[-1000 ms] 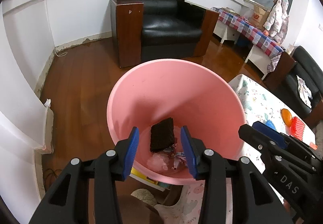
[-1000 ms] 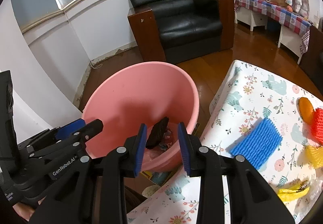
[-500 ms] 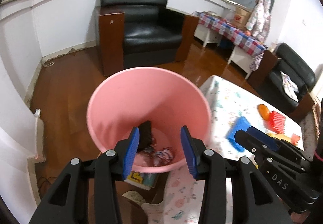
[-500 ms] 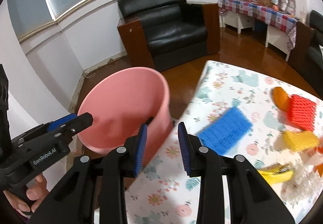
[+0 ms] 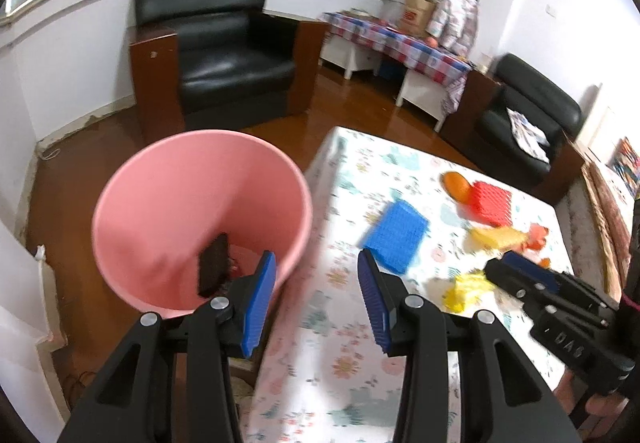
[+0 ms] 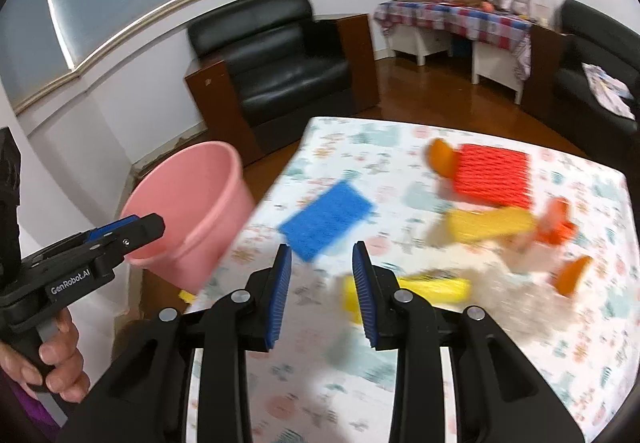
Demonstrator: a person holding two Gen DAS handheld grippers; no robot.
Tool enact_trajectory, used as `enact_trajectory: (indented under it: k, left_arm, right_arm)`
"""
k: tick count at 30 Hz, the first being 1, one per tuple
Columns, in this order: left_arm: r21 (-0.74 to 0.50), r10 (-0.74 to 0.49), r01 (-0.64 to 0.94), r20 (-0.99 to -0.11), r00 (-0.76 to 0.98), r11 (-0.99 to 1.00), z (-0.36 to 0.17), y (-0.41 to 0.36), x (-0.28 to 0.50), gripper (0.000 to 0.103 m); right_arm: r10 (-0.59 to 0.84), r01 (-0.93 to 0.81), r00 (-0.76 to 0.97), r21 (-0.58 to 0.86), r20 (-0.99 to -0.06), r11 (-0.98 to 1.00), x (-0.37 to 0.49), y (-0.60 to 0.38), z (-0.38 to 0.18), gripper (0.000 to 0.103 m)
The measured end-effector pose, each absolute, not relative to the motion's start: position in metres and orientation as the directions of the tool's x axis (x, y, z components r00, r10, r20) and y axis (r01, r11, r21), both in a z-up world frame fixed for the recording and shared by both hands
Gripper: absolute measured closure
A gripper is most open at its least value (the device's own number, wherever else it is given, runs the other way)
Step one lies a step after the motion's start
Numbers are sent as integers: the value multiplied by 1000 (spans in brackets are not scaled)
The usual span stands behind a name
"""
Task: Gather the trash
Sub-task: 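Move both tools back toward the blue foam net on the table, then grasp the blue foam net with the left tool while the right tool grasps the red foam net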
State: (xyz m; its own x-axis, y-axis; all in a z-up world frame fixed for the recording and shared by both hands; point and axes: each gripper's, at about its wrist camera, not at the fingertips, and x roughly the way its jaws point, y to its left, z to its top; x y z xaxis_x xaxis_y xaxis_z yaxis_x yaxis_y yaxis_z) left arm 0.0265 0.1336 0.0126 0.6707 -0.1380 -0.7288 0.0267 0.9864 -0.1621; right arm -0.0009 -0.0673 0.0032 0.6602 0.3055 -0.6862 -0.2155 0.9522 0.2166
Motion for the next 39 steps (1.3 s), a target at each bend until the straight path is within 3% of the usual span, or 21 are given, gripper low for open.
enact_trajectory:
  k: [18, 39]
  left_arm:
    - [-93, -187, 189, -793, 580, 978, -22, 52, 79, 61]
    - [-39, -140, 198, -838, 527, 979, -76, 39, 144, 63]
  right_arm:
    - [141, 34, 697, 229, -703, 973, -28, -193, -25, 71]
    - [196, -2, 701, 272, -685, 962, 9, -203, -10, 71]
